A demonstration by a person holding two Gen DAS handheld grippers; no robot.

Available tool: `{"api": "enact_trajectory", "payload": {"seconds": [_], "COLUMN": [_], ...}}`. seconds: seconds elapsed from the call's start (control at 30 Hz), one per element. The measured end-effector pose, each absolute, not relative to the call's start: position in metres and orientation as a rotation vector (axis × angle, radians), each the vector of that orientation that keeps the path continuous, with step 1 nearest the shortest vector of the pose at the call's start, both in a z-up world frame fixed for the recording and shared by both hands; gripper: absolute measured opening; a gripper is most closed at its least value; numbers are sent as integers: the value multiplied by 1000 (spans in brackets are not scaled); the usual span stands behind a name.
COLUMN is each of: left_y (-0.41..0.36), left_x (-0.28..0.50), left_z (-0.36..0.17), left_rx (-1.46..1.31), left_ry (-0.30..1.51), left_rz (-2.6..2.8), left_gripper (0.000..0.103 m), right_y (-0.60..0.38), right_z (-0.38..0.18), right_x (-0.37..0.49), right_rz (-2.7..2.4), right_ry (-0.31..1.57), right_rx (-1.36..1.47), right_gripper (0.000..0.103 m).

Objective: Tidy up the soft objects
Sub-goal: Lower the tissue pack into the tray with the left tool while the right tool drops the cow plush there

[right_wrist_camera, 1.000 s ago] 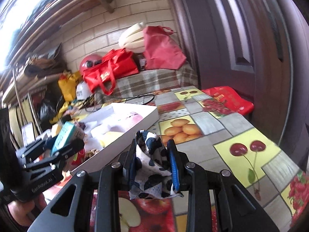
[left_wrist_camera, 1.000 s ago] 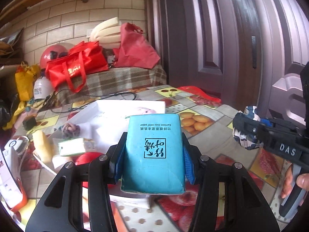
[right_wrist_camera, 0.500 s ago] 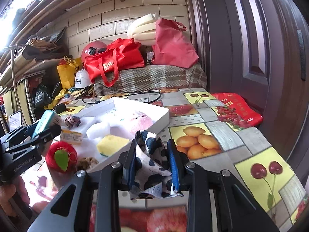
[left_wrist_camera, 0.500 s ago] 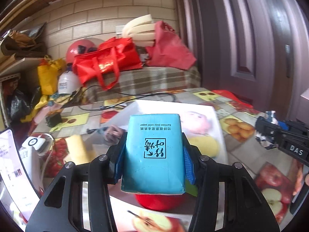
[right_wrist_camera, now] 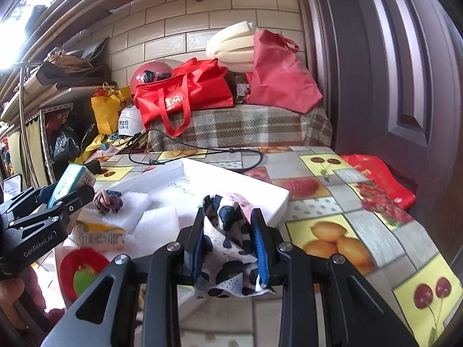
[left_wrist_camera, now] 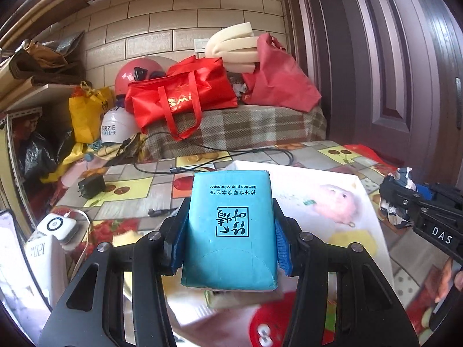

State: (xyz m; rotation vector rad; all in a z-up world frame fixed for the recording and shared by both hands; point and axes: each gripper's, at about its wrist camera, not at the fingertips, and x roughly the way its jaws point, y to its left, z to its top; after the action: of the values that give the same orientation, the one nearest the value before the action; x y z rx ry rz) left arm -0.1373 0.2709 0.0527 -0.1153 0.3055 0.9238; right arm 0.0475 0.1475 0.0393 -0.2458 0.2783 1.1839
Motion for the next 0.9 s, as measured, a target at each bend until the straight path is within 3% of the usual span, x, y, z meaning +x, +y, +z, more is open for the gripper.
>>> {"api": "enact_trajectory", "payload": {"seconds": [0.47, 0.53, 0.57, 0.6, 0.7, 0.87, 0.9], "left_y": [285, 286, 286, 287, 292, 289, 288], "left_x": [-120, -121, -123, -125, -132, -136, -136], "left_z": [53, 52, 53, 53, 53, 53, 53], "left_rx": [-122, -126, -128, -137, -168, -159, -156], "left_ry": [354, 349, 340, 329, 315, 297, 292], "left_rz": [824, 866, 894, 905, 928, 961, 961], "left_gripper": [51, 61, 69, 82, 99, 102, 102], "right_y": [186, 186, 184, 185, 184, 185, 185], "right_z": [33, 33, 33, 34, 34, 34, 35], "right_x": [13, 14, 14, 15, 20, 20, 21], "right_rz": [1346, 1334, 1329, 1319, 1325, 1313, 1311], "right_ry": [194, 190, 185, 183, 196, 195, 196], "right_rx": [-435, -431, -429, -419, -391, -385, -382], "right_gripper": [31, 52, 81, 88, 89, 93, 99]}}
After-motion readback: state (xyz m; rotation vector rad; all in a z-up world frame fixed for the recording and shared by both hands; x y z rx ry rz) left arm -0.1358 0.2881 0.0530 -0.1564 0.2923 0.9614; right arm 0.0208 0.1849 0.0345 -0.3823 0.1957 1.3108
